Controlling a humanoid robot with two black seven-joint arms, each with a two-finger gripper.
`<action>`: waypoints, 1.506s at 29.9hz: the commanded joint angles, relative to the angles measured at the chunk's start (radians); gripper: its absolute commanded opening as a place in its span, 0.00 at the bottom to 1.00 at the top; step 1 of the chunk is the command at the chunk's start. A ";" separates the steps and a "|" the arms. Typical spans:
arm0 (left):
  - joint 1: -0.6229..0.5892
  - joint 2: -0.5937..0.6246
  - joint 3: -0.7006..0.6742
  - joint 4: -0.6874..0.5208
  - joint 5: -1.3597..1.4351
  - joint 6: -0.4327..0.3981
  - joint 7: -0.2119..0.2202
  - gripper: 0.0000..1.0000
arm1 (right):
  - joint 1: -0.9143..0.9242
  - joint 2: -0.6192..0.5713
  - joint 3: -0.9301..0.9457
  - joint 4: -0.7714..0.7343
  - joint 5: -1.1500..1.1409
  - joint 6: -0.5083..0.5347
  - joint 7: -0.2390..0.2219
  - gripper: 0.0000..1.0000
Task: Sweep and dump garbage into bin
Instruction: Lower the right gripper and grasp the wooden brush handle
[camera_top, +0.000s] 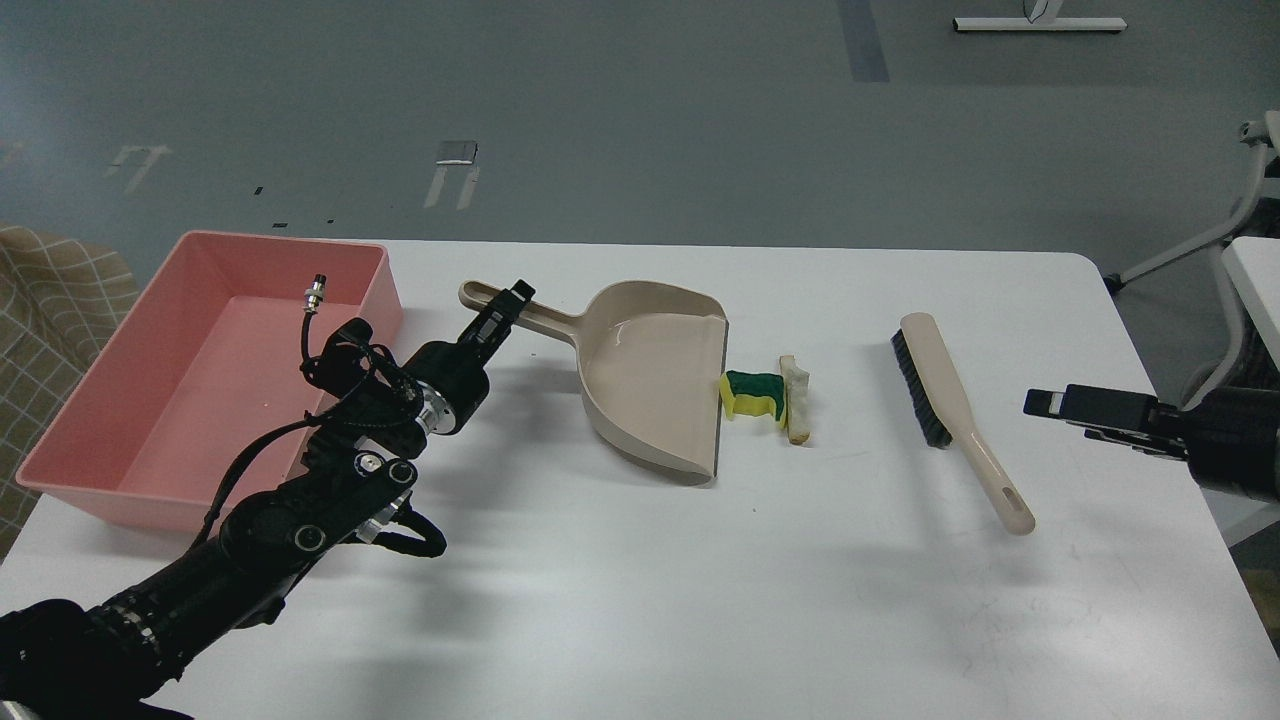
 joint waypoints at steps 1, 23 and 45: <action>-0.004 -0.005 0.000 0.000 0.000 0.000 0.000 0.00 | -0.004 0.004 -0.002 0.001 -0.030 0.000 -0.026 1.00; -0.004 -0.005 0.000 -0.007 0.000 0.000 -0.003 0.00 | -0.062 0.150 -0.005 -0.010 -0.100 -0.015 -0.098 0.62; 0.001 -0.006 0.000 -0.011 0.000 -0.003 -0.003 0.00 | -0.088 0.153 -0.002 -0.008 -0.100 -0.018 -0.115 0.30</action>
